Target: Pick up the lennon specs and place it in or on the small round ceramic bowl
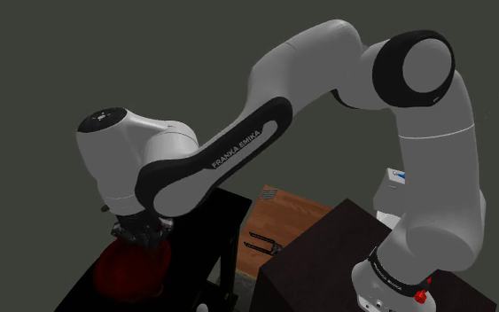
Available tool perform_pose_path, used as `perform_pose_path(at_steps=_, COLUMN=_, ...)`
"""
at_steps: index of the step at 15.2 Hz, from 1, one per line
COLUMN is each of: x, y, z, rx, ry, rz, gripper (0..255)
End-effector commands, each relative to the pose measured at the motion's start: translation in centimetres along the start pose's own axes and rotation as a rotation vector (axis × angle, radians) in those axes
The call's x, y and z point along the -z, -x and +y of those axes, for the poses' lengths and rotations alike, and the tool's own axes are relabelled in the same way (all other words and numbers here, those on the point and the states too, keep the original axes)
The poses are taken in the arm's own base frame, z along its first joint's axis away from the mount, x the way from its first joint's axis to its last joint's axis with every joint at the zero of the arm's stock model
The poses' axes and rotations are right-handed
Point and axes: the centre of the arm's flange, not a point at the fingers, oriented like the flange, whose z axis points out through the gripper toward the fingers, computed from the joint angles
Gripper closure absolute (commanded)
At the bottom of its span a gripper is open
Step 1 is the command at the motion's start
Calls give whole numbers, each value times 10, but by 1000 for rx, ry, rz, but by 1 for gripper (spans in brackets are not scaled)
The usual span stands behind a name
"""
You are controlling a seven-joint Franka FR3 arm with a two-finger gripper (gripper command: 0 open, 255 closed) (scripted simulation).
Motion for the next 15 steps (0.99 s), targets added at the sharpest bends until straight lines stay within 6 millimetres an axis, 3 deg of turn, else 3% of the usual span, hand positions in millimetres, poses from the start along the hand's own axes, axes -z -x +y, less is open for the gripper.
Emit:
perform_pose_path(at_steps=1, x=11, y=0, z=0, rx=0, ry=0, rz=0, gripper=255)
perform_pose_path(at_steps=3, x=14, y=-11, z=-8, rx=0, ry=0, rz=0, gripper=255)
perform_pose_path(at_steps=15, x=-49, y=-12, z=-10, rx=0, ry=0, rz=0, gripper=255)
